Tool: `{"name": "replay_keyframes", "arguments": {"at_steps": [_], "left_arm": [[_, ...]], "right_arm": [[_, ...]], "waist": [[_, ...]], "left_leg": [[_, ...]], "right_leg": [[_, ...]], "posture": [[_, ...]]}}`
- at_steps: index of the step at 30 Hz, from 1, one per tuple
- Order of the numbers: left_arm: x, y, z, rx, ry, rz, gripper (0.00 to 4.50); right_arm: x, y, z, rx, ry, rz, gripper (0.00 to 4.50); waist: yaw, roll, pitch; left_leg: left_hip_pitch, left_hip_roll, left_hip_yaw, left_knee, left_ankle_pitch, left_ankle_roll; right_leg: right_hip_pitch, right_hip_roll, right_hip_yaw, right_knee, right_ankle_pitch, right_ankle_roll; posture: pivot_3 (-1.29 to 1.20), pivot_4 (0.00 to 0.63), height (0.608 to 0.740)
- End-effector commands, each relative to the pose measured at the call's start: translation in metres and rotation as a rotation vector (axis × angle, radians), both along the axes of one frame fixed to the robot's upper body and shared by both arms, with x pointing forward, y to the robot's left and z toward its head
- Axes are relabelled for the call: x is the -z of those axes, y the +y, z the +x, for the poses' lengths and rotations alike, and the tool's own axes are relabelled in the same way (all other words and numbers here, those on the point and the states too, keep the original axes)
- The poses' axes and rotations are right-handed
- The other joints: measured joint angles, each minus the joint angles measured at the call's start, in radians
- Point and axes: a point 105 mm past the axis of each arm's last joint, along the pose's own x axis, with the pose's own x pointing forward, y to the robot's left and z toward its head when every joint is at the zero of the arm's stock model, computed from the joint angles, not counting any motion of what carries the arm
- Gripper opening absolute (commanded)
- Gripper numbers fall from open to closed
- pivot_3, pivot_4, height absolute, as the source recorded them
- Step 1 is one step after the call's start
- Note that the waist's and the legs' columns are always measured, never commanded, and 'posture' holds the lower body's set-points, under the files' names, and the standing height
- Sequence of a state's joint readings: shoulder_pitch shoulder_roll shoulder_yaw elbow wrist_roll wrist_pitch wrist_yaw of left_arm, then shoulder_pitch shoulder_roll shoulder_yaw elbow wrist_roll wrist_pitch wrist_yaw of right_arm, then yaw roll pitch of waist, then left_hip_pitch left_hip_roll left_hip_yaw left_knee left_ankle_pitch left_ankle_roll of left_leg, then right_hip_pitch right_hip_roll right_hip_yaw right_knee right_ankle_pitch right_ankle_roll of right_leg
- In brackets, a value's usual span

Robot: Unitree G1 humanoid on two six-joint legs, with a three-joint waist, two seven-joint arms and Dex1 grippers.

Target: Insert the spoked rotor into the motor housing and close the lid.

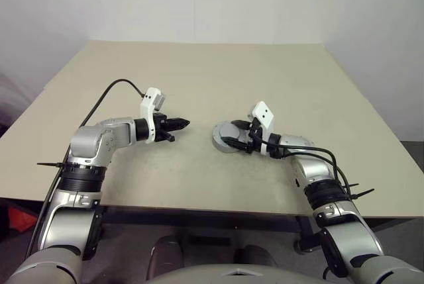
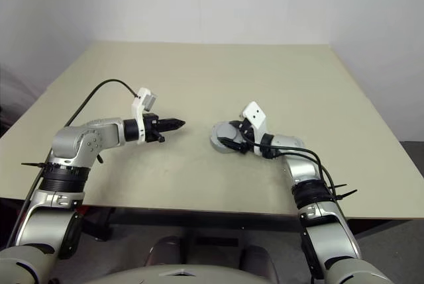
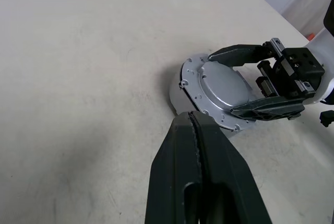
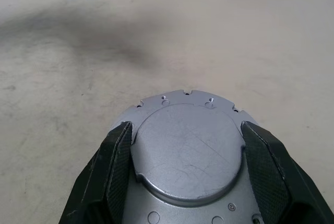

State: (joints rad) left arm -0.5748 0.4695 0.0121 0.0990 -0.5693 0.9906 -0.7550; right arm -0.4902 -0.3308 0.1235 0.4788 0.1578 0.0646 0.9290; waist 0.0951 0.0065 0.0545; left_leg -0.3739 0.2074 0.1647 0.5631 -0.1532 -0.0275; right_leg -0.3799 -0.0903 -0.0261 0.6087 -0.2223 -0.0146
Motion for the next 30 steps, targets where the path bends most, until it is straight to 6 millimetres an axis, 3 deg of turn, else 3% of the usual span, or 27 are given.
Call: {"name": "replay_keyframes", "arguments": {"at_steps": [1, 9, 15, 22, 30], "left_arm": [[-0.015, 0.000, 0.001, 0.005, -0.055, -0.023, 0.00], [-0.015, -0.001, 0.001, 0.003, -0.055, -0.027, 0.00], [-0.015, -0.002, 0.000, 0.005, -0.054, -0.030, 0.00], [-0.016, -0.002, 0.001, 0.002, -0.053, -0.033, 0.00], [-0.018, -0.037, 0.005, 0.029, 0.029, -0.144, 0.00]], "right_arm": [[0.019, -0.007, -0.004, 0.012, 0.062, -0.062, 3.18], [0.027, -0.015, -0.009, 0.004, 0.097, -0.113, 3.18], [0.040, -0.026, -0.001, 0.079, 0.124, -0.205, 3.18], [0.041, -0.027, 0.000, 0.081, 0.127, -0.216, 3.18], [0.039, -0.026, 0.001, 0.076, 0.120, -0.215, 3.18]], "waist": [[0.000, 0.000, 0.000], [0.002, 0.000, 0.000], [0.001, -0.001, -0.001], [0.001, 0.000, -0.001], [0.001, -0.001, -0.001]], "left_leg": [[0.000, 0.000, 0.000, 0.000, 0.000, 0.000], [0.000, 0.000, 0.000, 0.000, 0.000, 0.000], [0.003, 0.000, 0.000, 0.000, 0.000, 0.000], [0.008, -0.001, 0.000, -0.001, 0.000, 0.000], [0.008, -0.002, -0.001, 0.000, -0.001, 0.000]], "right_leg": [[0.000, 0.000, 0.000, 0.000, 0.000, 0.000], [0.001, 0.000, 0.000, -0.001, 0.000, 0.000], [0.004, 0.000, 0.000, -0.002, 0.000, 0.000], [0.010, -0.001, 0.000, -0.003, -0.005, 0.009], [0.010, -0.003, 0.001, -0.005, -0.005, 0.009]], "posture": [[0.00, 0.000, 0.740], [0.00, 0.000, 0.740], [0.00, 0.000, 0.740], [0.00, 0.000, 0.740], [0.00, 0.000, 0.740]]}}
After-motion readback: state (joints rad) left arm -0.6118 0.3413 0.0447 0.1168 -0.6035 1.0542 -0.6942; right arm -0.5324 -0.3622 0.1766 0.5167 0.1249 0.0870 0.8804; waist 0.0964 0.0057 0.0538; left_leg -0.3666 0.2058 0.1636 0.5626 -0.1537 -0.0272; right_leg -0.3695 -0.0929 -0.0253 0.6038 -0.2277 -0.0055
